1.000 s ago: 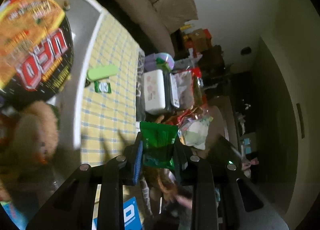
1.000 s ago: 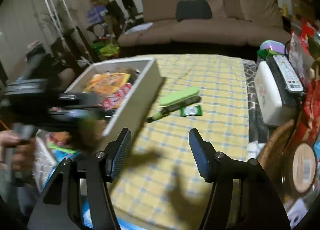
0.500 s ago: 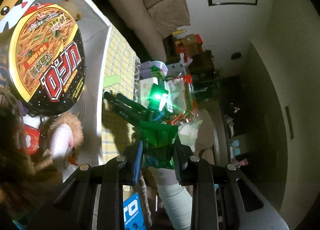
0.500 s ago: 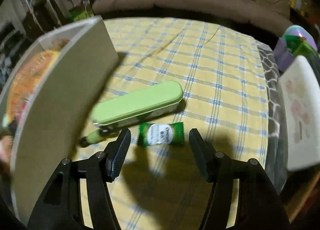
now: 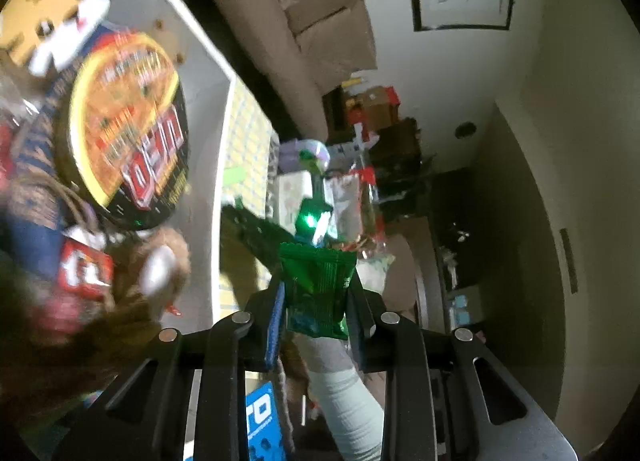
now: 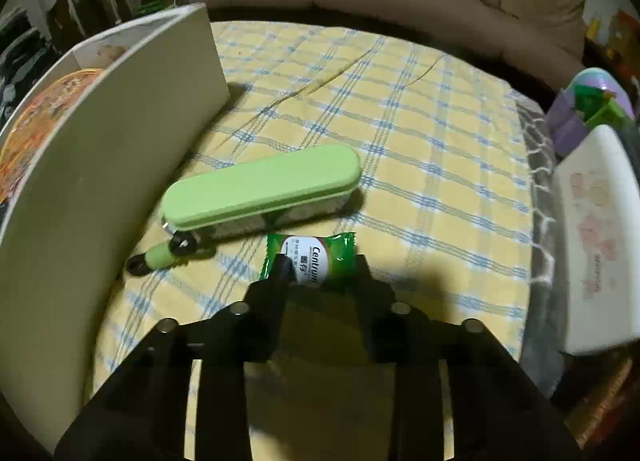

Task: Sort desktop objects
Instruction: 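Carry the sachet toward the box with the left gripper while the right gripper grasps the second sachet, then lower both sachets into the white box and open both grippers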

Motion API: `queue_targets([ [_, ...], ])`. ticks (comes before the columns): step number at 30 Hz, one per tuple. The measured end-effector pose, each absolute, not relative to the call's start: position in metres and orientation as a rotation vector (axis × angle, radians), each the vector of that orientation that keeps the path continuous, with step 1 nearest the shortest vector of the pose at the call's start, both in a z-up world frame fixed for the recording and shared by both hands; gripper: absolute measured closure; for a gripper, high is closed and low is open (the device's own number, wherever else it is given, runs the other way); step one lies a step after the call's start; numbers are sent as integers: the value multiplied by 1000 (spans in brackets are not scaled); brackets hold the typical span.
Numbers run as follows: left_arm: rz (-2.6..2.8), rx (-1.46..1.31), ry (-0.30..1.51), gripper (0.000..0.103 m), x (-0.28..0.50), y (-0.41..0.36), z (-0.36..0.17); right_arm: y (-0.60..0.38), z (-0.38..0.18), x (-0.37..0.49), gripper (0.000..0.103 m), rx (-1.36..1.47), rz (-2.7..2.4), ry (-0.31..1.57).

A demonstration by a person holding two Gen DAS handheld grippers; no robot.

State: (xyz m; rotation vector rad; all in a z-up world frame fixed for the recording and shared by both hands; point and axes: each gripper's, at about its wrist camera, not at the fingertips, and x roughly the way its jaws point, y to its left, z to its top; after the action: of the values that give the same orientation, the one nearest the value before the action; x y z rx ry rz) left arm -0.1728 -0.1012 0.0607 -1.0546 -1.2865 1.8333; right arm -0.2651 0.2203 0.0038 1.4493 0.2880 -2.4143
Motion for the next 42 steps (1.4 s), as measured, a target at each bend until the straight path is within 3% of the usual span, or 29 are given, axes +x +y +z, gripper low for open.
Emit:
queue_targets([
  [3, 1857, -1038, -1303, 76, -163, -120, 67, 220, 8, -260, 82, 1479, -2393, 314],
  [6, 1875, -1016, -1315, 76, -153, -134, 72, 227, 10, -268, 82, 1498, -2387, 170],
  [9, 1878, -1003, -1333, 76, -152, -146, 72, 230, 10, -268, 95, 1490, -2348, 8],
  [18, 1946, -987, -1411, 76, -143, -205, 65, 252, 26, -222, 97, 1454, -2299, -265],
  [24, 2032, -998, -1460, 76, -140, -265, 60, 251, 89, -187, 97, 1381, -2295, -255],
  [32, 2058, -1105, -1431, 76, -165, -277, 33, 149, 179, -159, 97, 1241, -2120, -243],
  [42, 2128, -1118, -1381, 76, -174, -278, 27, -17, 129, -198, 97, 1325, -1887, -357],
])
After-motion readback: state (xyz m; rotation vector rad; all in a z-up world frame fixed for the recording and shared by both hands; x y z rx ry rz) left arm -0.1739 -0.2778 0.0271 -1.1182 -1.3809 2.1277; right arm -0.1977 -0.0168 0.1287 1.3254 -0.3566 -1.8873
